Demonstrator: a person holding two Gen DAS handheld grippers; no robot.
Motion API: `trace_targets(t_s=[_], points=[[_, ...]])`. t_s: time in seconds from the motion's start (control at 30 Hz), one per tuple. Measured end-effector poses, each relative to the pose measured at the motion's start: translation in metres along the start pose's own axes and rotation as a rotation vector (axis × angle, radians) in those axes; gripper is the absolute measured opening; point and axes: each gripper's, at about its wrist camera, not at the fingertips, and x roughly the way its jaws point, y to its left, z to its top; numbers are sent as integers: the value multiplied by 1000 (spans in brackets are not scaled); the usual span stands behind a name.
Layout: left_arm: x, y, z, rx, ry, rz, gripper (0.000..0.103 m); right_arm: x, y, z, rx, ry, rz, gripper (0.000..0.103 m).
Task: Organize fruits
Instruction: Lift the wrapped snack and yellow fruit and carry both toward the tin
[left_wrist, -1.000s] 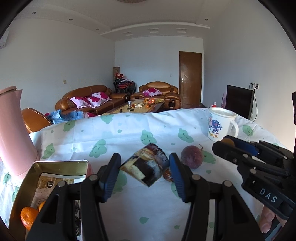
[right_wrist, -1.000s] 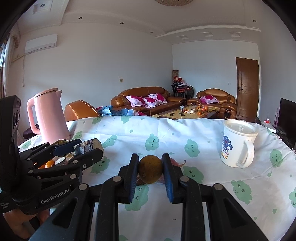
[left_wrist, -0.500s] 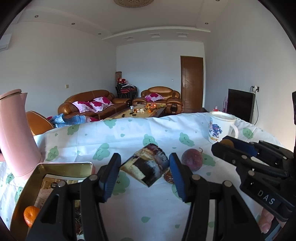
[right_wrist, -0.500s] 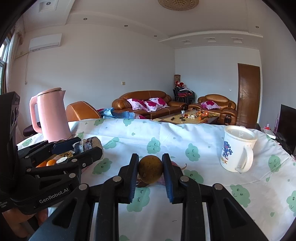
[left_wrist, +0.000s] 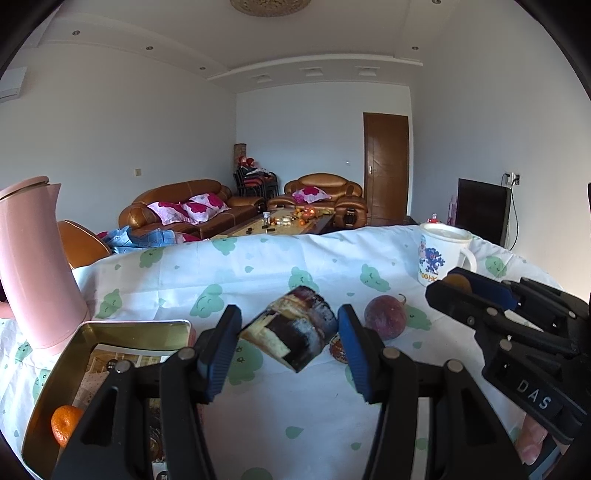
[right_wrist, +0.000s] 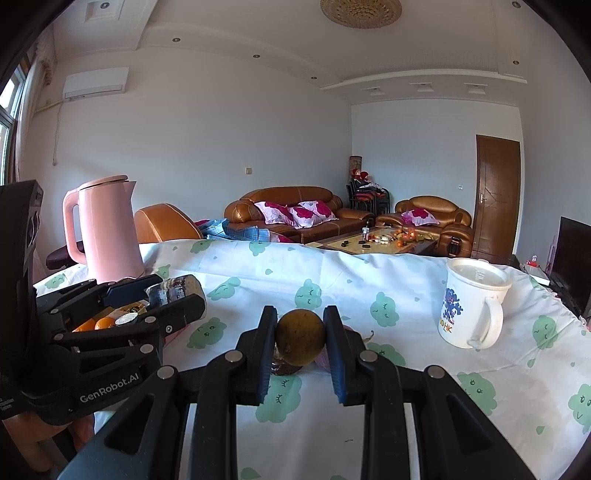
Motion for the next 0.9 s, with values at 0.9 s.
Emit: trace_targets(t_s=[0.9], points=[[-9,14,-7,-28,50,-2,56,4,10,0,-1,31,35,28]])
